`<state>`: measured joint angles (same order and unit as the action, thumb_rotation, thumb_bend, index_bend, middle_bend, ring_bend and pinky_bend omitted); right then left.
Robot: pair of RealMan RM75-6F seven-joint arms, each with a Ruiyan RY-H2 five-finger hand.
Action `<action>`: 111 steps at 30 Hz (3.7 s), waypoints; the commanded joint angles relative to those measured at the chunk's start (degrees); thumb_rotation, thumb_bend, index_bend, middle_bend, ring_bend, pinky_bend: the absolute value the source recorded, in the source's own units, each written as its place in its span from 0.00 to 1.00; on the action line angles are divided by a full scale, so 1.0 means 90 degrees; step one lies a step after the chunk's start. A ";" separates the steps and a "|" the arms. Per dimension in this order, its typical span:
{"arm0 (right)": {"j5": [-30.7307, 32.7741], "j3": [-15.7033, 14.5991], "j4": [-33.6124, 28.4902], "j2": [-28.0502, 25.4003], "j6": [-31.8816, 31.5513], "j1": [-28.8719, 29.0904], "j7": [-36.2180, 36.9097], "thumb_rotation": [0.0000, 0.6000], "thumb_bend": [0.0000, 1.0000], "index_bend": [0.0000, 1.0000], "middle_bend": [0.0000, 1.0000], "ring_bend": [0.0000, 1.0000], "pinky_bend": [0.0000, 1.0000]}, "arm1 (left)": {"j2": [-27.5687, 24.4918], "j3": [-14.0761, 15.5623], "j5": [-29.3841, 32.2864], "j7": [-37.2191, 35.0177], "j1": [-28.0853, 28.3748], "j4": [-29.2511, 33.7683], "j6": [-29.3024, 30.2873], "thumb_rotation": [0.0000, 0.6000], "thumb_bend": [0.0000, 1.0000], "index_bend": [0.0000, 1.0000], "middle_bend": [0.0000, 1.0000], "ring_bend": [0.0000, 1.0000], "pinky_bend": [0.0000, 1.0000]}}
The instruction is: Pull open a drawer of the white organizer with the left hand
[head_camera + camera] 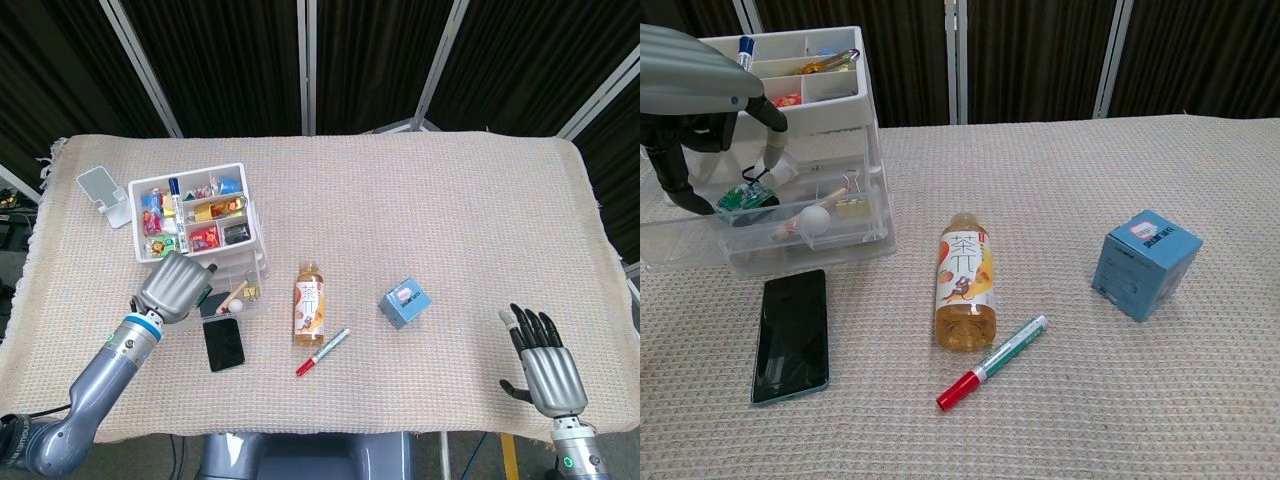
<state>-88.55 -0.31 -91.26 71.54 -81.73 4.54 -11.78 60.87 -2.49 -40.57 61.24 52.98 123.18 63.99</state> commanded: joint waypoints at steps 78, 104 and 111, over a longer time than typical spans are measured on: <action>0.0022 0.0066 0.0176 0.0084 -0.0159 -0.0059 0.0190 1.00 0.00 0.10 0.00 0.00 0.00 | -0.0129 0.0439 0.0317 -0.0570 0.0682 0.0139 0.0133 1.00 0.40 0.50 0.97 0.93 0.83; -0.0001 0.0041 0.0169 0.0138 -0.0162 -0.0070 0.0027 1.00 0.00 0.10 0.00 0.00 0.00 | -0.2125 0.0524 -0.2201 -0.1934 -0.0343 0.1313 0.0283 1.00 0.40 0.51 0.97 0.93 0.83; 0.0016 0.0024 0.0158 0.0152 -0.0140 -0.0078 -0.0027 1.00 0.00 0.10 0.00 0.00 0.00 | -0.2538 0.0818 -0.3315 -0.2379 -0.0919 0.1313 0.0312 1.00 0.40 0.51 0.97 0.93 0.83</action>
<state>-88.38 -0.04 -89.80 72.90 -82.99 3.86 -11.94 39.69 3.49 -67.26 41.48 46.96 134.96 66.66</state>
